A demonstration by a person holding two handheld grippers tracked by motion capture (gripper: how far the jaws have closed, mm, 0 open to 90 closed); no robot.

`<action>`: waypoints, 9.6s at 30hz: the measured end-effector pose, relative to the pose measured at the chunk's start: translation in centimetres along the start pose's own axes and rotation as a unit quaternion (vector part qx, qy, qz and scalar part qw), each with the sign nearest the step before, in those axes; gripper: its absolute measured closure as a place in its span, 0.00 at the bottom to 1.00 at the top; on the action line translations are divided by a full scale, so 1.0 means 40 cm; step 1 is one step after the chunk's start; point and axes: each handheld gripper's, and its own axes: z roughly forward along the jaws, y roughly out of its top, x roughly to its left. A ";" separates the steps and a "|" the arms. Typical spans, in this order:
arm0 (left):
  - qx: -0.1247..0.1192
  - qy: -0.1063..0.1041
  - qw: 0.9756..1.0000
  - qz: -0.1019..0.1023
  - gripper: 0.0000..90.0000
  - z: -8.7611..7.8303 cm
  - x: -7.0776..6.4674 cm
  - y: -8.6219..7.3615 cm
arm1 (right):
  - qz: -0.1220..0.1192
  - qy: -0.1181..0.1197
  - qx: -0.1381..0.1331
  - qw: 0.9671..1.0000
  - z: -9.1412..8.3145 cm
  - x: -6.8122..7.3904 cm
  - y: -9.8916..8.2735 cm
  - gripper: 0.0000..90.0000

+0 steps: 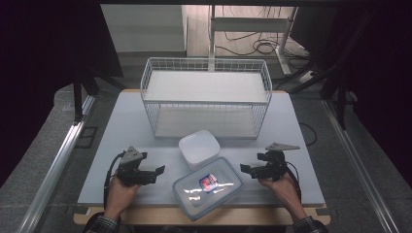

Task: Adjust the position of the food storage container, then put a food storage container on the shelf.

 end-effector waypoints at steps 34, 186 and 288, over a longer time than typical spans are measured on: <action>0.023 0.006 0.999 0.029 0.05 0.034 -0.005 -0.012 | -0.109 -0.007 0.009 0.994 0.016 0.095 0.180 0.64; 0.120 -0.071 0.990 0.014 0.97 0.031 -0.174 -0.007 | -0.117 -0.004 0.123 0.986 -0.067 0.153 -0.051 0.99; 0.106 -0.152 0.982 -0.033 0.00 0.142 -0.056 0.143 | -0.070 0.033 0.095 0.992 0.094 0.130 0.097 0.00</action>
